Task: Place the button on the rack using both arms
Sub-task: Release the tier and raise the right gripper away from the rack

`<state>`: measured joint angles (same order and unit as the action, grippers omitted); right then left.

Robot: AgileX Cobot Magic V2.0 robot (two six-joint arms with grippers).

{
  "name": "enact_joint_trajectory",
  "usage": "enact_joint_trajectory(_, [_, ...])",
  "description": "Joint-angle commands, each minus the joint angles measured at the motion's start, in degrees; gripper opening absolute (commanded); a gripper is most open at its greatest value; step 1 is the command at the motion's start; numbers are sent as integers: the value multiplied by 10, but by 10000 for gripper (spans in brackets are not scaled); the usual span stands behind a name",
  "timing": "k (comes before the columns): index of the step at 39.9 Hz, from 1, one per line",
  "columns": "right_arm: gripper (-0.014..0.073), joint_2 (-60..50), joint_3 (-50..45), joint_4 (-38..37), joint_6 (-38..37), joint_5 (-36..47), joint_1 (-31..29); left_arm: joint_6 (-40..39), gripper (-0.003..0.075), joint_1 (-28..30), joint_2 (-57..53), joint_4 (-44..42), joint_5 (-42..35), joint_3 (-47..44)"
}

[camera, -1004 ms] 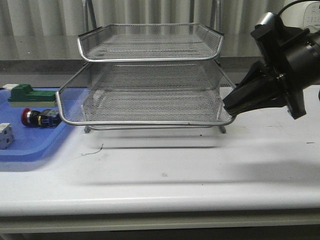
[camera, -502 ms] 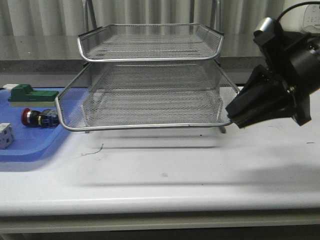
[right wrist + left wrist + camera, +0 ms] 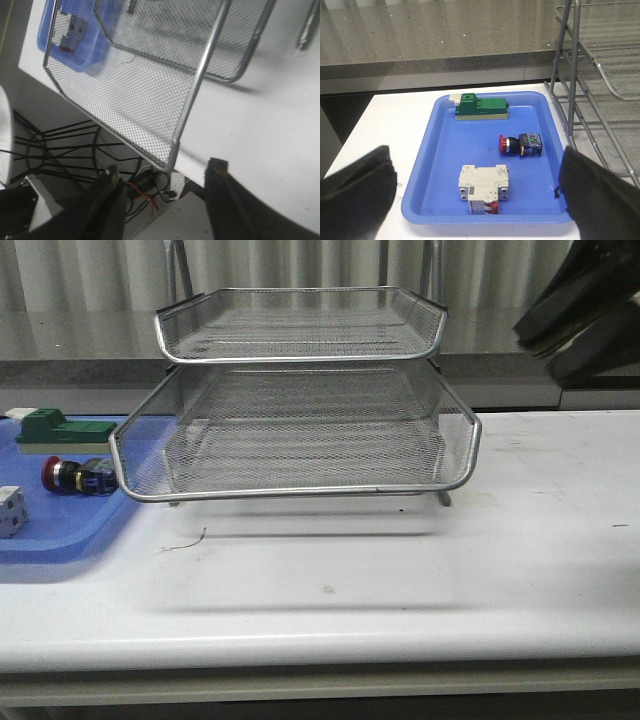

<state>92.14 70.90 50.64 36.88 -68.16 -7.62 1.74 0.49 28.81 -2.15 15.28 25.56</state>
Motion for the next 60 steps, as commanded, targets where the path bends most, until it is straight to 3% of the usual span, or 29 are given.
enact_joint_trajectory(1, [202,-54,49,-48,-66,-25,-4,1,617,0,6,-1,-46,21])
enact_joint_trajectory(10, [-78,-112,89,-158,-123,-1,-2,1,617,0,6,-1,-46,21])
enact_joint_trajectory(17, [-60,-169,64,-291,-192,69,38,1,617,0,6,-1,-46,21])
enact_joint_trajectory(20, [-60,-209,29,-367,-232,112,75,1,617,0,6,-1,-46,21])
enact_joint_trajectory(25, [-60,-284,-45,-434,-277,188,127,1,617,0,6,-1,-46,21])
enact_joint_trajectory(41, [-60,-572,-358,-440,-280,443,148,1,617,0,6,-1,-46,21])
enact_joint_trajectory(50, [-60,-709,-464,-440,-280,464,148,1,617,0,6,-1,-46,21])
enact_joint_trajectory(60, [-60,-756,-479,-440,-280,485,148,1,617,0,6,-1,-46,21])
